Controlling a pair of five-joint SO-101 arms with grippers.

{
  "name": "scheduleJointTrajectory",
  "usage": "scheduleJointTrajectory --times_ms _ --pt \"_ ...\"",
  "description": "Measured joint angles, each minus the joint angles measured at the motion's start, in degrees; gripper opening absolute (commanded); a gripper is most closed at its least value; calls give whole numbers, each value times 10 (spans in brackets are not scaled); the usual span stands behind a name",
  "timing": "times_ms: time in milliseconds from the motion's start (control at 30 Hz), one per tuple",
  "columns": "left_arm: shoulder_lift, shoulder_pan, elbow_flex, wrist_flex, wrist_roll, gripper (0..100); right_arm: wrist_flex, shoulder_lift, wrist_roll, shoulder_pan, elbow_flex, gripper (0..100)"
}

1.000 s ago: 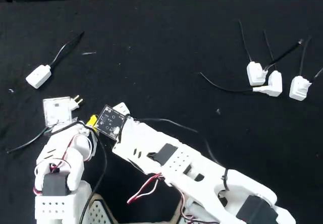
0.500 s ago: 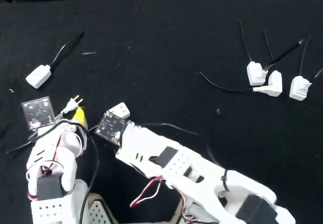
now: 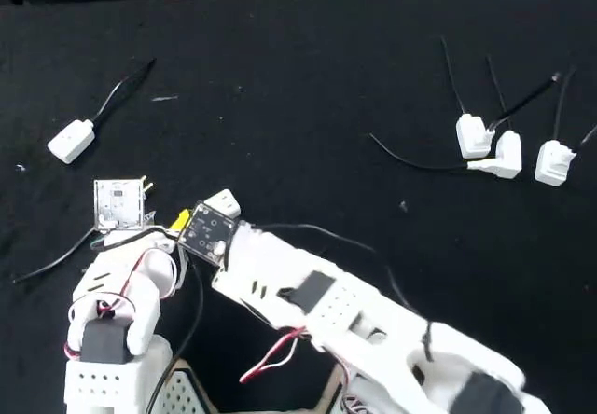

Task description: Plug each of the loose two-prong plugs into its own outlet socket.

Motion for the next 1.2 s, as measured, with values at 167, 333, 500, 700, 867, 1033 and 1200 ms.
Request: scheduleJointTrajectory --times_ms 167,333,500,700,867,1033,1200 --pt "-5 1 1 -1 -1 170 2 -77 -41 0 38 11" --pt "-7 0 20 -24 -1 170 3 -135 -64 -1 66 11" --pt "-7 -1 40 -46 -4 170 3 -178 -66 -1 86 11" --pt "-7 -2 43 -47 -4 170 9 -210 -66 1 95 11" --pt "-7 -2 43 -47 -4 170 9 -213 -66 2 95 11" --pt "-7 -2 43 -47 -4 170 9 -213 -66 2 95 11" --pt "-7 21 51 -48 -4 170 11 -213 -66 3 96 11"
